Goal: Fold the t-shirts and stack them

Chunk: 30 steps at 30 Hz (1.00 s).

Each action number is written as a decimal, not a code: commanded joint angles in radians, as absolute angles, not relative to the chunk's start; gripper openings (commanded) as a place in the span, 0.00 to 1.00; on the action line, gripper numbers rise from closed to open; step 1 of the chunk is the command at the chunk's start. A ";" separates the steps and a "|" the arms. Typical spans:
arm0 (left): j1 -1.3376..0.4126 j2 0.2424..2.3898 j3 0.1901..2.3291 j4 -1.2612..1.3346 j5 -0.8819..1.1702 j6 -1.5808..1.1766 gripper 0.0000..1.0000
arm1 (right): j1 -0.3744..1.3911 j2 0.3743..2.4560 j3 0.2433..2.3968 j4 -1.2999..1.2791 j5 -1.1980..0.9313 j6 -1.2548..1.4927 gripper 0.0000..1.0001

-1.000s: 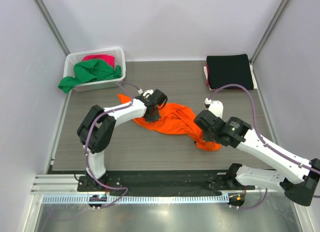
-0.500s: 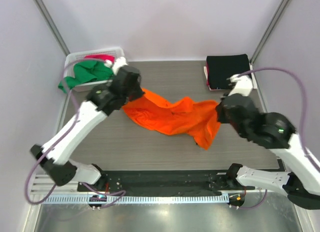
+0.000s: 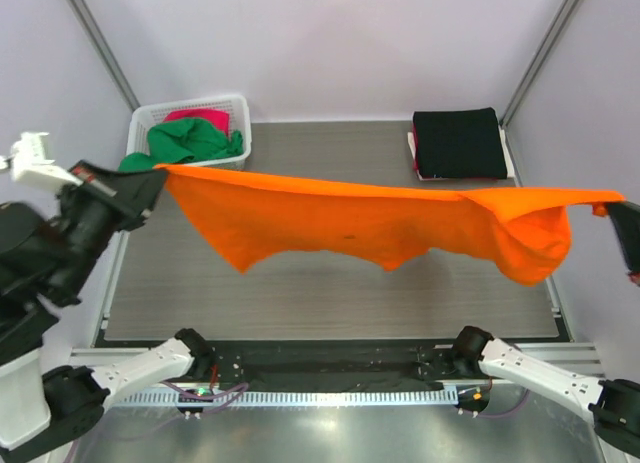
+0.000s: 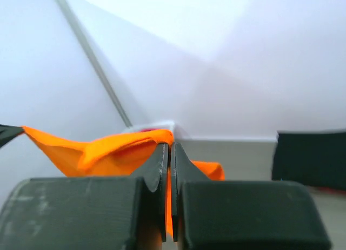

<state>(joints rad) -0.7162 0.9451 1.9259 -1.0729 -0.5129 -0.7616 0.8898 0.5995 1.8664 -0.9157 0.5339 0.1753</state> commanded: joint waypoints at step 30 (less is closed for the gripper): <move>-0.195 1.527 1.538 -0.887 -0.321 -0.646 0.17 | 0.476 1.780 1.947 -0.825 0.606 0.212 0.72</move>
<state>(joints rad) -0.3161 1.4525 1.5467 -0.9813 -0.4274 -0.6910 0.5575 1.6688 1.8225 -0.7429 0.6529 0.1436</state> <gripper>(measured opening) 0.085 0.455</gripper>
